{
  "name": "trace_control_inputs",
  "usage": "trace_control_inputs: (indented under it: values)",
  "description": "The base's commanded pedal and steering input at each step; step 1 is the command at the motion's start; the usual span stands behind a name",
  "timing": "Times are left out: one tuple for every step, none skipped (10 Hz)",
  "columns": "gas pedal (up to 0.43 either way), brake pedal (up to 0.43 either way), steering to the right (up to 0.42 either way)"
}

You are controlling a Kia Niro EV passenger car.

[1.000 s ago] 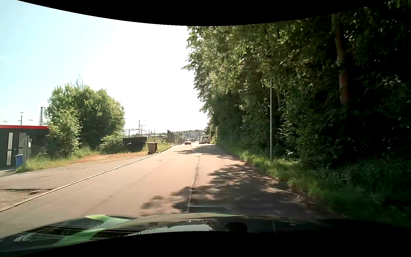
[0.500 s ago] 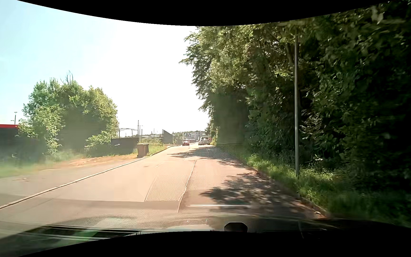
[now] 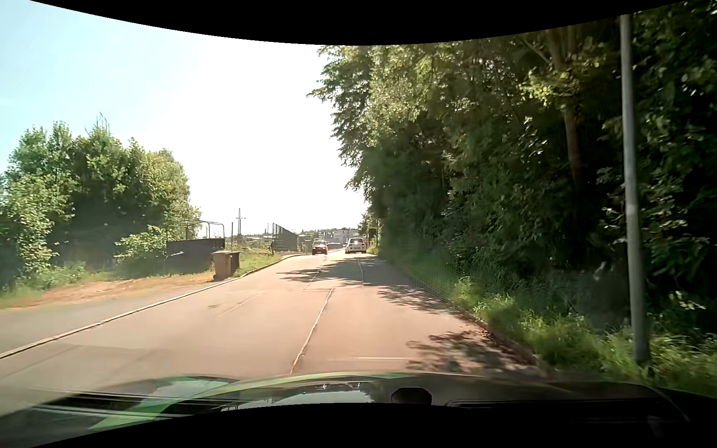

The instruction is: Follow the waypoints while adhering to traffic rules and regulations

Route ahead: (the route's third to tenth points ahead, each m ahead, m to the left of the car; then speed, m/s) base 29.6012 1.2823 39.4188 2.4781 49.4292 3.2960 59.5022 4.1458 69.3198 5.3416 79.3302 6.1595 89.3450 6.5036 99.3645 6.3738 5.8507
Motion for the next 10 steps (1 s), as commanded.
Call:
trace_control_inputs:
  values:
    - [0.02,0.0,-0.005]
    - [0.02,0.0,-0.006]
    - [0.02,0.0,-0.008]
    - [0.02,0.0,-0.008]
    - [0.02,0.0,-0.008]
    - [0.02,0.0,-0.008]
    - [0.02,0.0,-0.008]
    - [0.02,0.0,-0.009]
    - [0.02,0.0,-0.014]
    - [0.02,0.0,-0.016]
